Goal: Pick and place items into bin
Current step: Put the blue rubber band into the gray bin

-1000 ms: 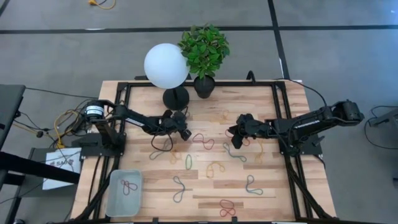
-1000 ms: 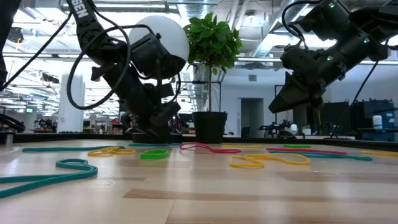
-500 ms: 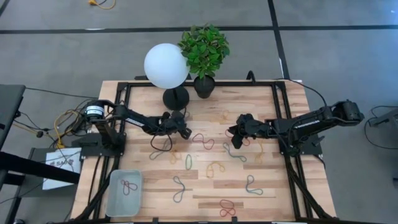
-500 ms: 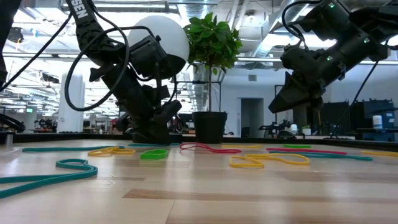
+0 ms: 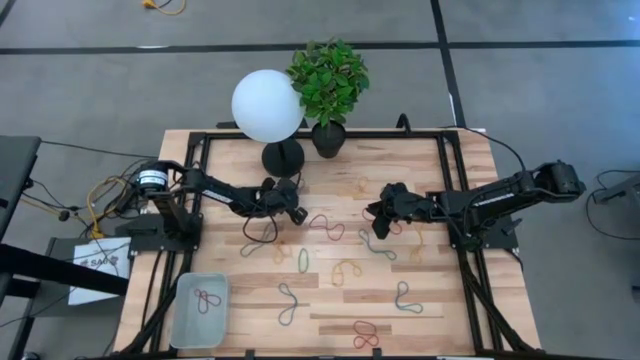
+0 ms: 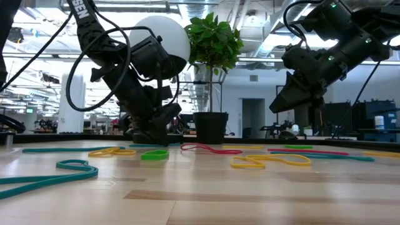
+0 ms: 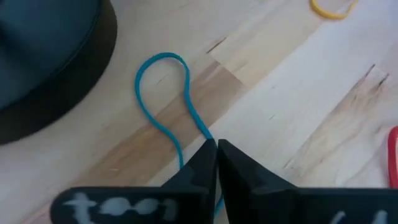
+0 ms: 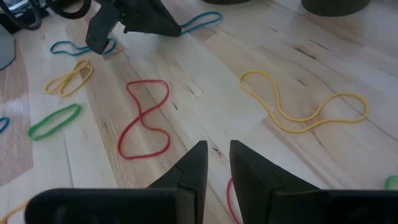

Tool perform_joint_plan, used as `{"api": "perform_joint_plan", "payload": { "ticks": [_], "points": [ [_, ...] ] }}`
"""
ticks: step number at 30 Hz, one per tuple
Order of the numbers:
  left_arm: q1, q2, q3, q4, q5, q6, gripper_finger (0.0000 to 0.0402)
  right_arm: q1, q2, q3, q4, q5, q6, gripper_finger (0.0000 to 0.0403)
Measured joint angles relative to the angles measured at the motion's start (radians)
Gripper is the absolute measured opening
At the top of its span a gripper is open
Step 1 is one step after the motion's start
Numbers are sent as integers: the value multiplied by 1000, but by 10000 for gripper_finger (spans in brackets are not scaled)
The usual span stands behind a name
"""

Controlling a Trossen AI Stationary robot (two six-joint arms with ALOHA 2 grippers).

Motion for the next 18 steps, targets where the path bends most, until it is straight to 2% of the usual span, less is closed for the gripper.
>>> {"api": "perform_joint_plan", "payload": {
  "ticks": [5,7,13,18],
  "points": [
    [-42,-62,39,-44,73,37,0,0,0,0,0,0,0,64],
    [-55,-115,64,-90,66,58,0,0,0,0,0,0,0,64],
    [-128,-351,164,-440,18,66,0,0,0,0,0,0,0,64],
    [-258,-557,273,-675,5,7,0,0,0,0,-2,0,0,64]
  ]
}}
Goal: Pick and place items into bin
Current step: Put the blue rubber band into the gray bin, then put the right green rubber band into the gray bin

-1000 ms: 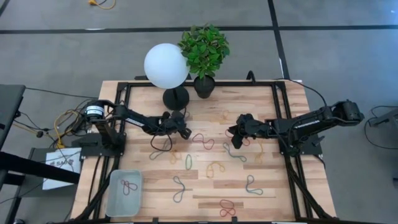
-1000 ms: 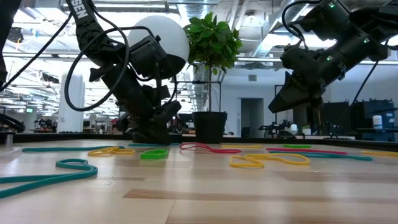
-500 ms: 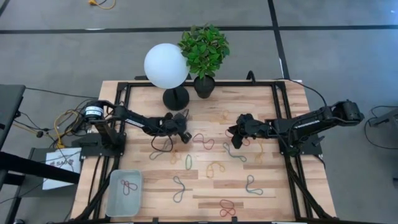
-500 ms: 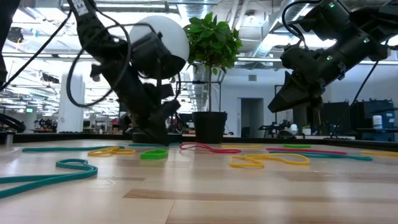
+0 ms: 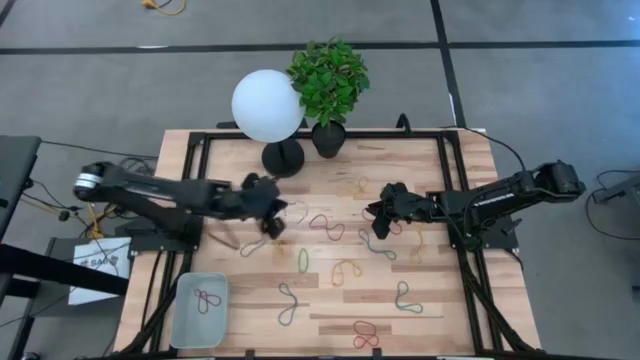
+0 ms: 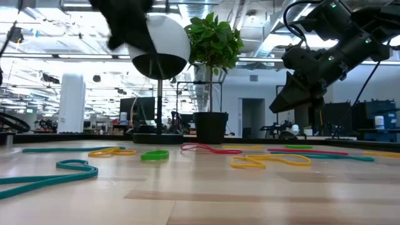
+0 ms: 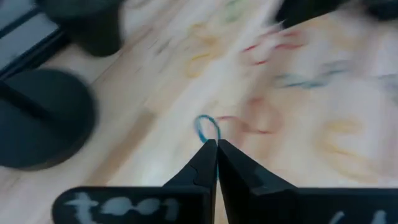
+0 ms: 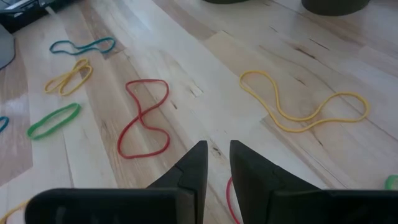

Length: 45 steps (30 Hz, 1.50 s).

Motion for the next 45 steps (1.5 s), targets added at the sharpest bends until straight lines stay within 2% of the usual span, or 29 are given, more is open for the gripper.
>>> {"api": "perform_joint_plan", "payload": {
  "ticks": [5,11,15,19,22,26,29,38,40,45],
  "points": [
    [-179,-167,57,-98,53,-140,0,0,0,0,1,0,0,64],
    [-429,-287,68,-291,109,-434,0,0,0,0,1,0,0,64],
    [-594,-293,68,-419,205,-617,0,0,0,0,1,0,0,64],
    [-721,-267,67,-459,312,-873,0,0,0,0,1,0,0,64],
    [-784,-234,67,-460,318,-996,0,0,0,0,1,0,0,64],
    [-833,-168,67,-488,310,-1027,0,0,0,0,1,0,0,64],
    [-841,-106,66,-523,347,-1022,0,3,0,0,1,0,0,64],
    [-831,16,66,-539,326,-904,0,3,0,0,1,0,0,64],
    [-822,26,66,-544,284,-908,0,3,0,0,1,0,0,64],
    [-791,36,66,-546,103,-922,0,3,0,0,1,0,0,64]
  ]
}}
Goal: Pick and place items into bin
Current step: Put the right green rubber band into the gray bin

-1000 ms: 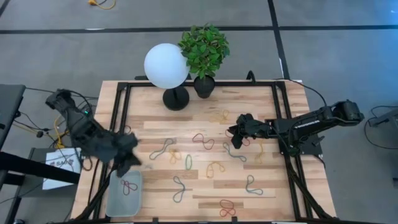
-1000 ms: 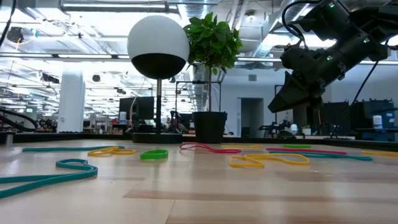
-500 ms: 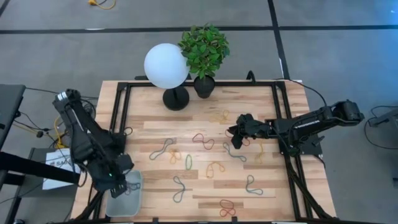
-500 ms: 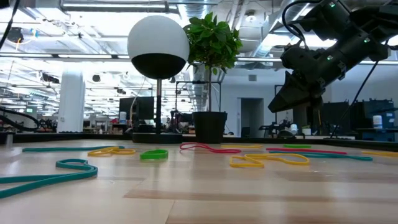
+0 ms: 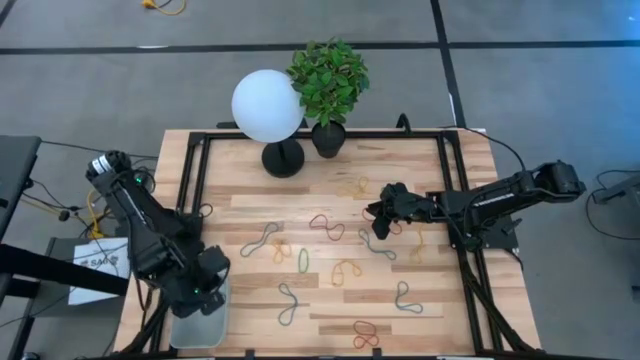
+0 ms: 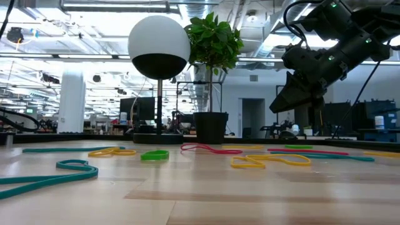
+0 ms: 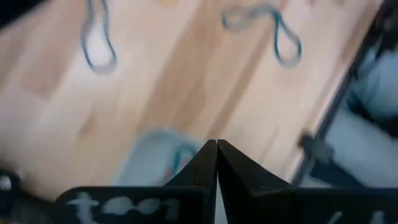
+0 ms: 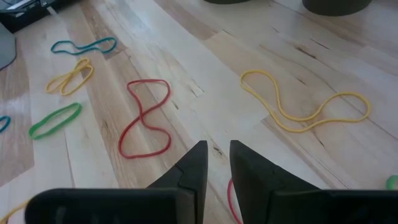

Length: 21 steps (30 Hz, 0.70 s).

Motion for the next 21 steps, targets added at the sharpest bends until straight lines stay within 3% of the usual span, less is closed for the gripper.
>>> {"api": "perform_joint_plan", "payload": {
  "ticks": [10,15,21],
  "points": [
    [164,0,-6,-10,-192,260,0,0,0,0,4,0,0,64],
    [269,13,-10,-14,-195,328,11,0,0,0,4,0,0,64],
    [378,75,-10,-13,-181,459,56,0,0,0,6,0,0,64]
  ]
}}
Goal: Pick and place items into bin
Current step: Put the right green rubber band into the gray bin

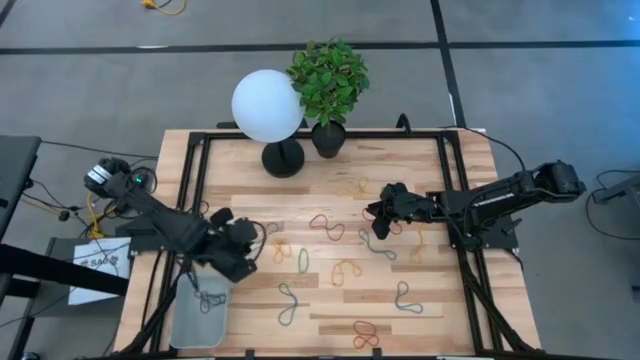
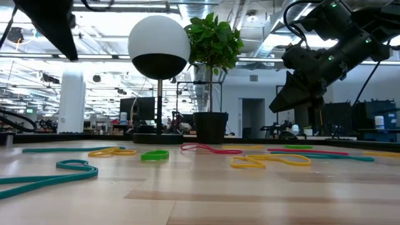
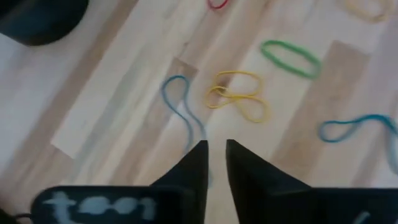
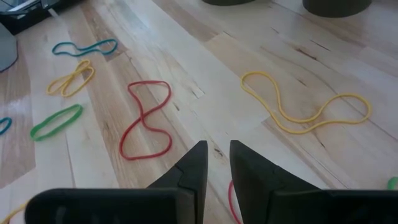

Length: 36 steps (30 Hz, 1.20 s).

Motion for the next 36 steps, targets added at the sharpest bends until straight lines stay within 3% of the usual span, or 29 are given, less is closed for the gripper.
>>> {"api": "perform_joint_plan", "payload": {
  "ticks": [8,15,19,26,30,36],
  "points": [
    [116,140,0,0,67,215,117,0,0,0,1,0,0,64],
    [201,179,0,-1,172,376,129,1,0,0,4,-8,-4,64],
    [249,144,0,3,177,468,129,51,0,-1,94,-34,-148,64],
    [314,30,0,6,129,560,123,200,0,0,462,-47,-363,64],
    [329,-50,0,40,115,612,113,222,18,44,423,-35,-362,64],
    [350,-163,0,157,115,664,100,194,225,175,384,-37,-343,78]
  ]
}}
